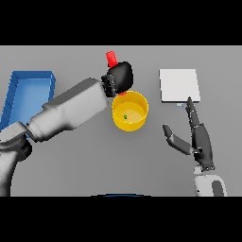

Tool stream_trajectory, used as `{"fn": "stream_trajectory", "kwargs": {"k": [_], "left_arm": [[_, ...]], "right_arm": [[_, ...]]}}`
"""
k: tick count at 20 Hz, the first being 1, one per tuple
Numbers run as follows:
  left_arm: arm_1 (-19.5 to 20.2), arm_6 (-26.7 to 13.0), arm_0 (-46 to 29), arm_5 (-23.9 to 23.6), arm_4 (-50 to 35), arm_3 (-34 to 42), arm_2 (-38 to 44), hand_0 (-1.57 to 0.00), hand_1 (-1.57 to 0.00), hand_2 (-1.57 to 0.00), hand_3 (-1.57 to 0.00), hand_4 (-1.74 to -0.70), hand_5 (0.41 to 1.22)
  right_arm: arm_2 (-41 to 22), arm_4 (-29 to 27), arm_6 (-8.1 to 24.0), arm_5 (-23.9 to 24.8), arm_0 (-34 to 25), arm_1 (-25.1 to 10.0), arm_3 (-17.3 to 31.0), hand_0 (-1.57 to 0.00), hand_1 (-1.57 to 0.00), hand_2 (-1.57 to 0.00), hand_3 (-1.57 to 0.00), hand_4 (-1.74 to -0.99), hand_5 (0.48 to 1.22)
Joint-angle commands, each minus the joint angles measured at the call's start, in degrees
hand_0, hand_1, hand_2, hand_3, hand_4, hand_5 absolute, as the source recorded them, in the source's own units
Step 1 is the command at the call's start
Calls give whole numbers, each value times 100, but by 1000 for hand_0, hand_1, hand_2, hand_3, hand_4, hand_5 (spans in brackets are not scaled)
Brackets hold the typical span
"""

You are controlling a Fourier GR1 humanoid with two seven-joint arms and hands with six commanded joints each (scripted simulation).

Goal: Pick up the red beaker and tilt it to pour out 1 green nut into yellow bowl. Pick up the yellow bowl and place it on the metallic measuring scale.

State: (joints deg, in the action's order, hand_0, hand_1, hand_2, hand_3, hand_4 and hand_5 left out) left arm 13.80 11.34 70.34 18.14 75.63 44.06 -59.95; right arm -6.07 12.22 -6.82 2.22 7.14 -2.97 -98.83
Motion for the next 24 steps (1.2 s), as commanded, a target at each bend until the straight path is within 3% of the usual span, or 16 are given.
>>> {"fn": "stream_trajectory", "kwargs": {"k": [1, 6, 9, 13, 15, 17, 19, 21, 24], "left_arm": [[-21, 40, 84, -14, 57, -76, -38, -1571, -1571, -1571, -1568, -1733, 1221], [-63, 207, 541, -83, 499, -22, -402, -1571, -1571, -1571, -1570, -1733, 1221], [-7, 499, 1245, -90, 614, -295, -361, -1571, -1571, -1571, -1570, -1729, 1221], [318, 471, 2002, -478, 367, -988, 328, -1571, -1571, -1571, -1571, -1720, 1221], [516, 320, 2320, -462, 84, -1351, 843, -1571, -1571, -1571, -1571, -1722, 1221], [628, -79, 2498, -175, -395, -1724, 1534, -1571, -1571, -1571, -1571, -1728, 1221], [955, -476, 2534, 37, -1199, -2118, 2548, -1571, -1571, -1571, -1515, -1733, 1221], [1308, -778, 2483, 145, -2028, -2516, 3519, -1571, -1571, -1571, -1507, -1736, 1221], [1814, -940, 2061, -139, -3009, -2892, 4569, -1571, -1571, -1571, -1538, -1738, 1221]], "right_arm": [[5, -64, -48, -23, 30, 19, -52, 1, 1, 1, 1, -1136, 579], [29, -85, 95, -24, -55, 10, -51, 1, 1, 1, 1, -1133, 575], [8, -69, 222, -8, -139, 53, -8, 1, 1, 1, 1, -1138, 565], [-18, -17, 54, 0, -141, 42, 33, 1, 1, 1, 1, -1131, 553], [-16, -116, 43, -71, -177, 49, 32, 1, 1, 1, 1, -1117, 554], [-21, -147, 6, -119, -214, 35, 73, 1, 1, 1, 1, -1104, 563], [-53, -151, -117, -187, -187, -2, 107, 1, 1, 1, 1, -1104, 576], [-33, -196, -28, -190, -248, 5, 135, 1, 1, 1, 1, -1114, 578], [-22, -146, -61, -167, -322, -55, 170, 1, 1, 1, 1, -1118, 595]]}}
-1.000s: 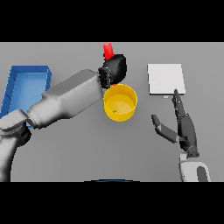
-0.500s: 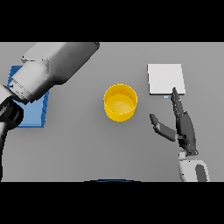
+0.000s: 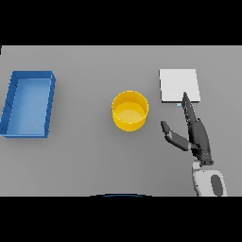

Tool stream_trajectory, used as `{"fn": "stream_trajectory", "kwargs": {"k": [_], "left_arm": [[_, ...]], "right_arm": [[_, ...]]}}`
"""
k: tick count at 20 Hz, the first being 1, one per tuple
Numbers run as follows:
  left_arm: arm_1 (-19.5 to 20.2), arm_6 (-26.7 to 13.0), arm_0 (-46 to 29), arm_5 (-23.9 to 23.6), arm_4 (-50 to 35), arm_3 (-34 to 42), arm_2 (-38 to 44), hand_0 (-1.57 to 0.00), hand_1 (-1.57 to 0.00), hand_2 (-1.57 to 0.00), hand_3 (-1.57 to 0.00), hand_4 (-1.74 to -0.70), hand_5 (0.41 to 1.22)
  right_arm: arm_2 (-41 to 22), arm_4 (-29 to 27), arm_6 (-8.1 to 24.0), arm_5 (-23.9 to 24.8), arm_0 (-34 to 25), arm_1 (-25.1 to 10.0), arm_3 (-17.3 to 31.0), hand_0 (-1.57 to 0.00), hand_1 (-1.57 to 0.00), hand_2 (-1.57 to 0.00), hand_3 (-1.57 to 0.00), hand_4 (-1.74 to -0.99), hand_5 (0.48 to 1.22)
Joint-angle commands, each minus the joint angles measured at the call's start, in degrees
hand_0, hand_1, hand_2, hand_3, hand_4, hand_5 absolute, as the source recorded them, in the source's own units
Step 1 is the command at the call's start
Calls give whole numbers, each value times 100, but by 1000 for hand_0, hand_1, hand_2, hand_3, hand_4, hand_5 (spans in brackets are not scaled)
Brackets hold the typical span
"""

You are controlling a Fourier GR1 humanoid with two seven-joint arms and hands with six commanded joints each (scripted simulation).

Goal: Pick up the red beaker and tilt it to pour out 1 green nut into yellow bowl. Pick up the yellow bowl and place it on the metallic measuring scale.

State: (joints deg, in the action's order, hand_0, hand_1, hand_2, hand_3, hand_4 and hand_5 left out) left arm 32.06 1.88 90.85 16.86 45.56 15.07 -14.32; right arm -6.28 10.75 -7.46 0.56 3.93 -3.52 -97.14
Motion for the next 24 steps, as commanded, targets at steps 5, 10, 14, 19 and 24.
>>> {"fn": "stream_trajectory", "kwargs": {"k": [5, 10, 14, 19, 24], "left_arm": [[208, -1006, -1223, -929, -905, 113, 768, -1571, -1571, -1571, -1560, -1740, 1221], [206, -1837, -2485, -1580, -1927, 832, 1551, -1571, -1571, -1571, -1567, -1741, 1221], [58, -2107, -3865, -1839, -2473, 2082, 1746, -1571, -1571, -1571, -1570, -1741, 1221], [-277, -2583, -5252, -2107, -2875, 3644, 1776, -1571, -1571, -1571, -1571, -1741, 1151], [-347, -3350, -5880, -2103, -3049, 4580, 1782, -1571, -1571, -1571, -1571, -1655, 868]], "right_arm": [[-72, 118, -45, -47, -16, -70, 101, 1, 1, 1, 1, -1138, 626], [-95, 105, -108, -90, -29, -74, 145, 1, 1, 1, 1, -1133, 655], [-32, 17, -135, -106, -46, -91, 174, 1, 1, 1, 1, -1141, 673], [-108, 125, -245, -112, 83, -119, 121, 1, 1, 1, 1, -1174, 676], [-65, 40, 9, -144, -6, -128, 80, 1, 1, 1, 1, -1155, 669]]}}
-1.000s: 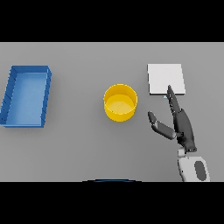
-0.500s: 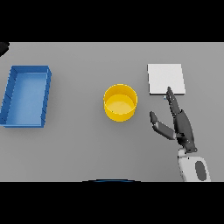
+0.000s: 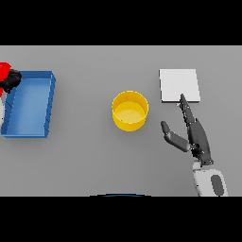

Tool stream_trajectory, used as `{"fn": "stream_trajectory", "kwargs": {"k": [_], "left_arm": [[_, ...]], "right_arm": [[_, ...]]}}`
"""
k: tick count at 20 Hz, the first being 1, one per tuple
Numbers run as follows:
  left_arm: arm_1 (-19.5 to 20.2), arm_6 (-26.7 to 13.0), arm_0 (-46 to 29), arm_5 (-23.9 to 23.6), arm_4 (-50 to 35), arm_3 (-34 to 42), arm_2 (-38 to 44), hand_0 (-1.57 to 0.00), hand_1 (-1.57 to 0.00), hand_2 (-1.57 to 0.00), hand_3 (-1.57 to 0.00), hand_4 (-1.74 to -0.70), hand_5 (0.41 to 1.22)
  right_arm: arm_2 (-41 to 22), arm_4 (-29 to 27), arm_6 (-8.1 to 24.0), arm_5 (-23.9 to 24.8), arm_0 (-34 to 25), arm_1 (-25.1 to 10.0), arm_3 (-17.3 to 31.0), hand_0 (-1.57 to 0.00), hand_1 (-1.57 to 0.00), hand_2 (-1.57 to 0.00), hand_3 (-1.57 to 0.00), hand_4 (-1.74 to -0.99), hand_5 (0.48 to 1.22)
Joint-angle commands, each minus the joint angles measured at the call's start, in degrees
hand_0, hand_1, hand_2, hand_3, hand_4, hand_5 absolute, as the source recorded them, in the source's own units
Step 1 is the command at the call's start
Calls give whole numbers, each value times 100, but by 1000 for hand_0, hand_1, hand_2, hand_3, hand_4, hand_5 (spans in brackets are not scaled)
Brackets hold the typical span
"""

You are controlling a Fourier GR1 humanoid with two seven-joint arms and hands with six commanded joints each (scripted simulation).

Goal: Pick up the red beaker and tilt it to pour out 1 green nut into yellow bowl. Pick up the yellow bowl and place it on the metallic measuring scale.

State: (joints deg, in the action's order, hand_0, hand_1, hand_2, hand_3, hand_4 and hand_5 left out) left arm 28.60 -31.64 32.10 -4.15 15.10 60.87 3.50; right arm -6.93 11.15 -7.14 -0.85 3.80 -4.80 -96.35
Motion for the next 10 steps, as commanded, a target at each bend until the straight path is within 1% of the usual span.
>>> {"fn": "stream_trajectory", "kwargs": {"k": [1, 2, 3, 4, 5, 6, 7, 9, 10], "left_arm": [[8, -54, -102, 80, -40, 177, -20, -1571, -1571, -1526, -1525, -1521, 818], [44, 134, -203, 361, -141, 350, -95, -1469, -1344, -1276, -1318, -1369, 774], [52, 143, -334, 584, -304, 533, -101, -1175, -1075, -1021, -1055, -1232, 737], [62, 156, -408, 800, -524, 697, -53, -940, -860, -817, -843, -1126, 705], [63, 177, -438, 1003, -751, 729, 23, -751, -687, -653, -675, -1050, 683], [151, 139, -447, 1171, -705, 643, -41, -601, -550, -522, -539, -976, 664], [207, 83, -404, 1280, -629, 594, -121, -481, -440, -418, -431, -915, 651], [285, -13, -381, 1383, -462, 571, -272, -307, -281, -267, -276, -843, 632], [291, -59, -401, 1377, -375, 561, -339, -246, -225, -213, -220, -828, 627]], "right_arm": [[-14, 10, -95, 17, 15, 26, 0, 1, 1, 1, 1, -1155, 670], [-3, 3, -92, 25, 23, 32, 12, 1, 1, 1, 1, -1153, 670], [-4, -3, -213, -1, 106, 2, 2, 1, 1, 1, 1, -1151, 670], [-19, 18, -211, 12, 129, 14, -18, 1, 1, 1, 1, -1149, 670], [-28, 19, -159, 43, 54, 57, -34, 1, 1, 1, 1, -1150, 671], [-3, 0, -245, 44, 98, 44, -4, 1, 1, 1, 1, -1153, 670], [47, -39, -176, 40, 33, 19, 35, 1, 1, 1, 1, -1155, 670], [13, 10, -206, 60, 42, 52, 97, 1, 1, 1, 1, -1155, 670], [-11, 106, -209, 106, 30, 37, 104, 1, 1, 1, 1, -1156, 665]]}}
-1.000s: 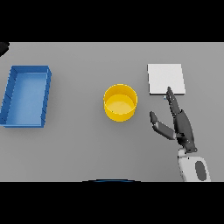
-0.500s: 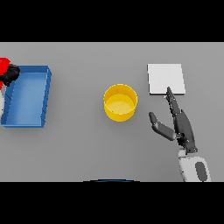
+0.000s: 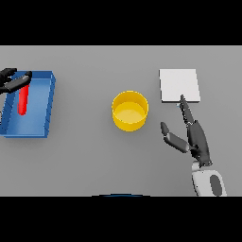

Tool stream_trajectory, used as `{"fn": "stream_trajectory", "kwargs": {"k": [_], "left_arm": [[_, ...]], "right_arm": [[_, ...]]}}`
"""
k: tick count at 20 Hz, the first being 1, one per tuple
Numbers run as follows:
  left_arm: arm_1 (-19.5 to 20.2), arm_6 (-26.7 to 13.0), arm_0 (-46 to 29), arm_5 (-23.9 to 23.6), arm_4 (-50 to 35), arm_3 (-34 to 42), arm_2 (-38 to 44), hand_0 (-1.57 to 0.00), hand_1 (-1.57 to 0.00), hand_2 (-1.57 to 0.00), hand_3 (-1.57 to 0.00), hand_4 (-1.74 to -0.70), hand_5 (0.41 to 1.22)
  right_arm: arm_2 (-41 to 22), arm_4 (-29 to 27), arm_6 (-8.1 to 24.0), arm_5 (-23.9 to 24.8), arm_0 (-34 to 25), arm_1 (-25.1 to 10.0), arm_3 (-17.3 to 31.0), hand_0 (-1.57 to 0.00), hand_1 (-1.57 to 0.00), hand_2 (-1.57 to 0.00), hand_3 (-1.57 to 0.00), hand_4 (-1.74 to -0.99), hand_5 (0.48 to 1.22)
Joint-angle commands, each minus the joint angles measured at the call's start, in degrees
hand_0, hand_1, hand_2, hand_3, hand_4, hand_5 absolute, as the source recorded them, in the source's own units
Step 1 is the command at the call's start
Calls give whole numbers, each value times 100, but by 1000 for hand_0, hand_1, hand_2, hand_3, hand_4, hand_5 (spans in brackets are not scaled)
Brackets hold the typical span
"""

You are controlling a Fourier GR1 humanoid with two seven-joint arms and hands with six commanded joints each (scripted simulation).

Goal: Pick up the red beaker and tilt it to pour out 1 green nut into yellow bowl. Pick up the yellow bowl and place it on the metallic measuring scale.

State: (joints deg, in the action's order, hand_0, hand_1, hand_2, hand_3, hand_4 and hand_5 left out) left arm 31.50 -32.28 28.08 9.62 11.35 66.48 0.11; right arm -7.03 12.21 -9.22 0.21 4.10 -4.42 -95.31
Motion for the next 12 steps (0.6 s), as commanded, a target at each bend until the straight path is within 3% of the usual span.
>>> {"fn": "stream_trajectory", "kwargs": {"k": [1, 3, 6, 7, 9, 12], "left_arm": [[60, 43, -15, -21, 94, -17, -32, -196, -179, -170, -176, -813, 627], [45, 105, -18, -125, 173, -7, -57, -125, -115, -109, -112, -794, 627], [-42, 377, 48, -262, 175, 45, -56, -64, -58, -55, -57, -778, 633], [-56, 475, 11, -298, 131, 66, -15, -51, -46, -44, -45, -779, 635], [-114, 673, -1, -360, 1, 98, 91, -32, -29, -28, -29, -786, 652], [-236, 670, -72, -401, -49, 220, 64, -16, -15, -14, -14, -799, 666]], "right_arm": [[-8, 50, -7, 26, -3, -17, -5, 1, 1, 1, 1, -1157, 665], [9, 59, 4, 21, -11, -75, -81, 1, 1, 1, 1, -1157, 665], [-91, 392, 447, 176, -51, -92, -137, 1, 1, 1, 1, -1131, 631], [-138, 458, 464, 93, -129, -184, -141, 1, 1, 1, 1, -1115, 638], [-305, 567, 296, -248, -305, -452, -115, 1, 1, 1, 1, -1080, 662], [-603, 1274, 589, -560, -856, -1060, 26, 1, 1, 1, 1, -1122, 649]]}}
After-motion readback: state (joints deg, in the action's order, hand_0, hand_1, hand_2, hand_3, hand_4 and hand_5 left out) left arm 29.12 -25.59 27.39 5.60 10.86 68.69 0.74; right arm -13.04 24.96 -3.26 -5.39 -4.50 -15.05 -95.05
